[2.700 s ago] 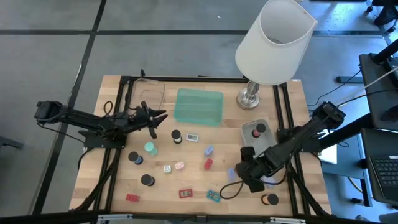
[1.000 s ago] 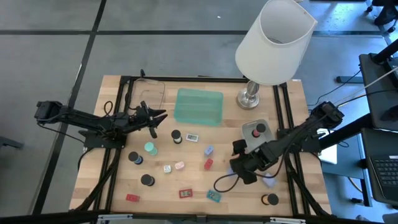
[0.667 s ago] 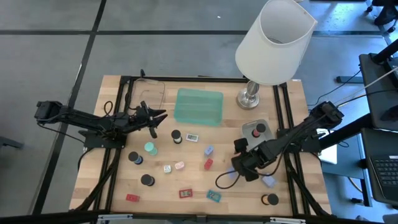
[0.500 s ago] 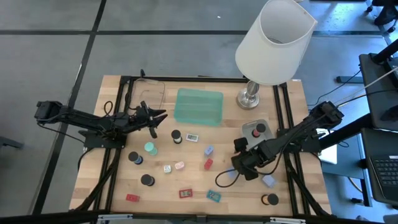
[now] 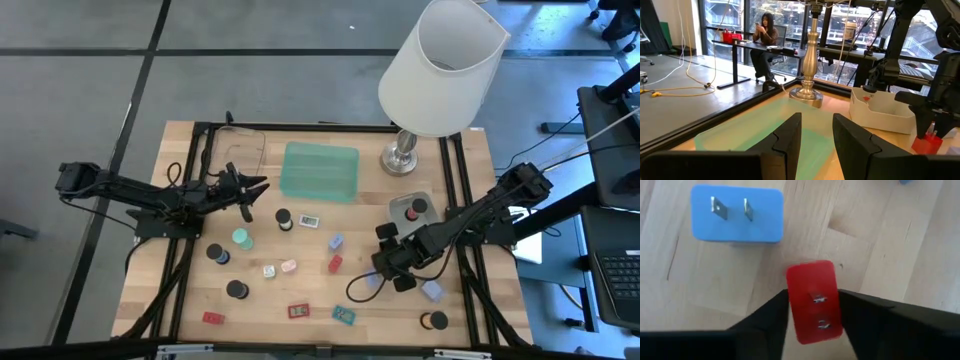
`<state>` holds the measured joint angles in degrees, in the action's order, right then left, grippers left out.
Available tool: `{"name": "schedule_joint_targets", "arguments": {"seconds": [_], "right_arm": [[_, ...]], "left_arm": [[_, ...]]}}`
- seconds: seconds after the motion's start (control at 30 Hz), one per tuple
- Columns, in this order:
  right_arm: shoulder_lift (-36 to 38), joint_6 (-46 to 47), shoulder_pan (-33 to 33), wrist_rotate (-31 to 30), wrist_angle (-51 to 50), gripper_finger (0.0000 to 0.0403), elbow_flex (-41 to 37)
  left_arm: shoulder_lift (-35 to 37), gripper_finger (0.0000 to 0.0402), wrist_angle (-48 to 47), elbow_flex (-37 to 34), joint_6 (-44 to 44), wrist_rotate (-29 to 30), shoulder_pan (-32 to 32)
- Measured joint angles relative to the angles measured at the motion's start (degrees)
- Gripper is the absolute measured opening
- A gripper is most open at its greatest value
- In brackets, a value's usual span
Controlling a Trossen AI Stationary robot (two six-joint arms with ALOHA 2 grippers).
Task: Pick & Place Office items
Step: Put the top right red charger adapter into the green bin
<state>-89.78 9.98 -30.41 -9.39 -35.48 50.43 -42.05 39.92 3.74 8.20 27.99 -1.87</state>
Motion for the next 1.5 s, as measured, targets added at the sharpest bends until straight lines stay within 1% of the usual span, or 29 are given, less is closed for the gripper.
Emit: {"name": "schedule_joint_targets", "arguments": {"seconds": [0.07,0.23,0.33,0.4,0.57,0.63,0.67,0.73,0.87,0.93,1.0,1.03,1.17,1.23,1.33,1.5], "right_arm": [[0.0,0.0,0.0,0.0,0.1,0.0121,0.0],[0.0,3.0,0.0,-0.2,0.1,0.0122,0.0],[-0.1,5.1,0.0,-2.4,-0.8,0.0122,1.0],[-0.1,7.0,0.1,-7.3,-1.2,0.0122,3.1],[-0.1,10.8,2.6,-23.8,-5.7,0.0123,11.4],[-0.1,11.9,5.1,-28.5,-6.2,0.0127,14.6],[-0.1,11.9,6.6,-29.7,-6.0,0.0128,15.8],[0.0,9.9,10.3,-29.7,-4.6,0.0130,17.3],[0.0,2.1,18.9,-24.0,1.9,0.0131,17.4],[0.0,-0.2,23.9,-20.3,5.1,0.0132,17.4],[0.0,-0.3,29.1,-16.5,7.2,0.0132,17.4],[0.0,0.3,31.3,-15.6,8.2,0.0132,17.4],[-0.6,5.1,38.1,-14.9,11.2,0.0133,16.5],[-1.6,6.5,40.0,-13.0,11.5,0.0133,15.6],[-4.8,7.5,41.0,-10.7,13.3,0.0133,15.3],[-11.3,7.4,41.1,-12.8,16.9,0.0134,15.2]], "left_arm": [[0.0,0.0107,0.0,0.0,0.0,0.0,0.0],[0.0,0.0107,0.0,0.0,0.0,0.0,0.0],[0.0,0.0107,0.0,0.0,0.0,0.0,0.0],[0.0,0.0107,0.0,0.0,0.0,0.0,0.0],[0.0,0.0107,0.0,0.0,0.0,0.0,0.0],[0.0,0.0107,0.0,0.0,0.0,0.1,0.0],[0.0,0.0107,0.0,0.0,0.1,0.1,0.0],[0.0,0.0107,0.0,0.0,0.6,0.1,0.0],[0.0,0.0107,0.1,0.0,1.5,0.0,0.0],[0.0,0.0107,0.1,0.0,1.5,0.0,0.0],[0.0,0.0107,0.1,0.0,1.5,0.0,0.0],[0.0,0.0107,0.1,0.0,1.5,0.0,0.0],[0.0,0.0107,0.1,0.0,1.5,0.0,0.0],[0.0,0.0107,0.1,0.0,1.5,0.0,0.0],[0.0,0.0107,0.0,0.0,1.5,0.0,0.0],[0.0,0.0107,-0.1,0.0,1.5,0.1,0.0]]}}
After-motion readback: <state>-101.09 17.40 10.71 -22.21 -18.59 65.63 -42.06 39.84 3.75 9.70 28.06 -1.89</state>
